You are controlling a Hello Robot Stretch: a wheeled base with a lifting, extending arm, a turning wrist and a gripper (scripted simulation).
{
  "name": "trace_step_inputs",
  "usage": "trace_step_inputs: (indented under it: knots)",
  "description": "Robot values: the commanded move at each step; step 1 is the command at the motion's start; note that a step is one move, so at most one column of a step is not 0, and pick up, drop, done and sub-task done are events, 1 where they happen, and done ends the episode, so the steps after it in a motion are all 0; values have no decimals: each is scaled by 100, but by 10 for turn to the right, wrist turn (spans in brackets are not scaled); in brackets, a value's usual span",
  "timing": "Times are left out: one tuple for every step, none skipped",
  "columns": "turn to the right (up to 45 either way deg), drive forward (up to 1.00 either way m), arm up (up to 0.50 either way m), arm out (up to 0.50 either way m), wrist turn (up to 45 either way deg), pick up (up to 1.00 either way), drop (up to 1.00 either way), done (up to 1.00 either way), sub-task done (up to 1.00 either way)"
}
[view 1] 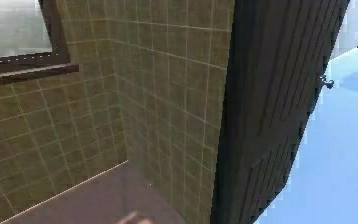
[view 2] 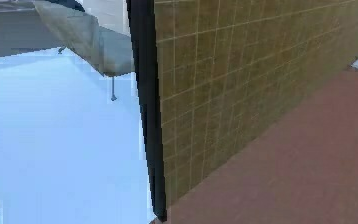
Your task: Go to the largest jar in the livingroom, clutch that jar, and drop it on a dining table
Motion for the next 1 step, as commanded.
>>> trace_step_inputs:
  knots:
    - [450,0,0,0,0,0,0,0,0]
